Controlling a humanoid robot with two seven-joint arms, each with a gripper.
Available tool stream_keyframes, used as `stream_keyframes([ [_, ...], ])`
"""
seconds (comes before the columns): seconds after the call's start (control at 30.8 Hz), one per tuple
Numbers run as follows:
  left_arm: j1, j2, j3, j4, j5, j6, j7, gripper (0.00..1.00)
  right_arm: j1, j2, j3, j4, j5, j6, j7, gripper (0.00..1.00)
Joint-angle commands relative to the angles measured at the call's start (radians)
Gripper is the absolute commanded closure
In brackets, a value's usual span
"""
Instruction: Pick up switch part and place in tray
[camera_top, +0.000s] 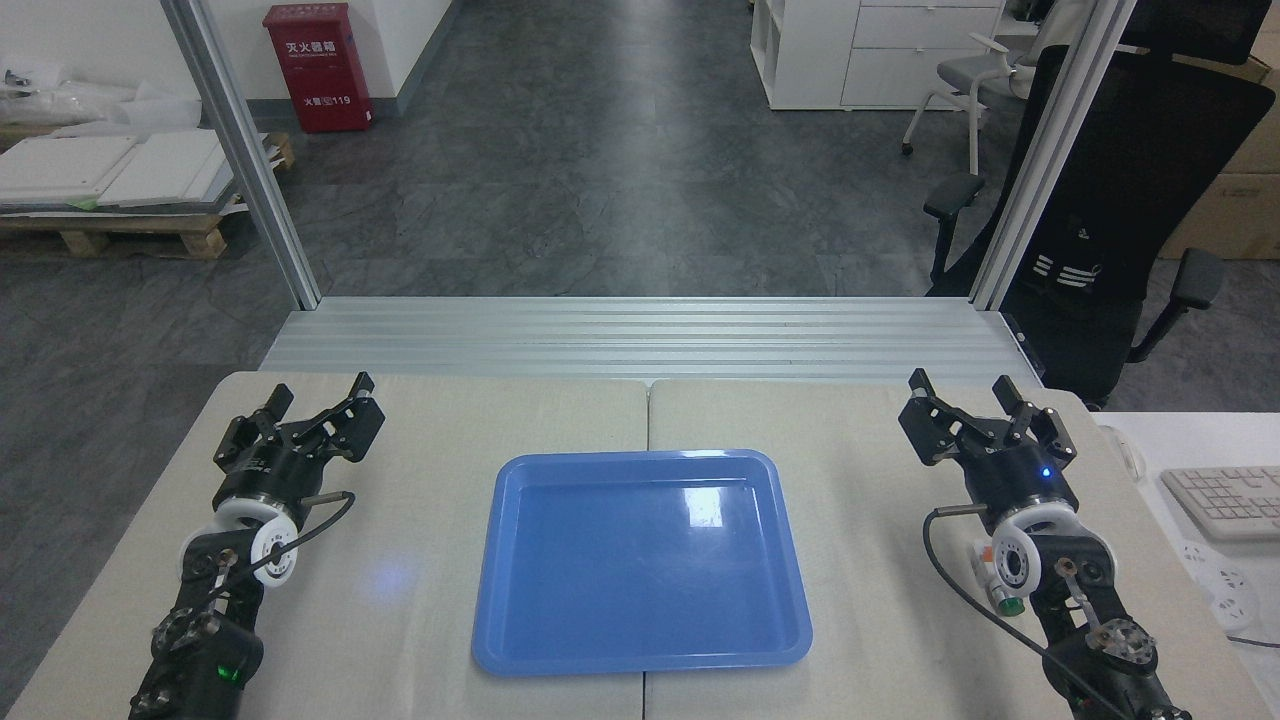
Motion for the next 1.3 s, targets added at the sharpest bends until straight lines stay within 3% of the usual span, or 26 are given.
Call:
stream_keyframes([
  [0.0, 0.0, 0.0, 0.0, 0.0, 0.0, 0.001, 0.0, 0.0, 0.0, 0.0, 0.0, 0.0, 0.001, 0.002, 0.0, 0.02],
  [1.01, 0.0, 0.0, 0.0, 0.0, 0.0, 0.001, 0.0, 0.0, 0.003, 0.001, 0.005, 0.0, 0.016, 0.014, 0.007, 0.02],
  [1.04, 0.0, 0.0, 0.0, 0.0, 0.0, 0.001, 0.0, 0.0, 0.007, 0.001, 0.009, -0.001, 0.027, 0.012, 0.026, 0.02],
  [1.1, 0.0, 0.0, 0.0, 0.0, 0.0, 0.001, 0.0, 0.0, 0.061, -0.055, 0.009, 0.002, 0.064, 0.075, 0.139, 0.02],
  [1.27, 0.0, 0.0, 0.0, 0.0, 0.0, 0.001, 0.0, 0.0, 0.148, -0.075, 0.011, 0.005, 0.062, 0.16, 0.166, 0.02],
])
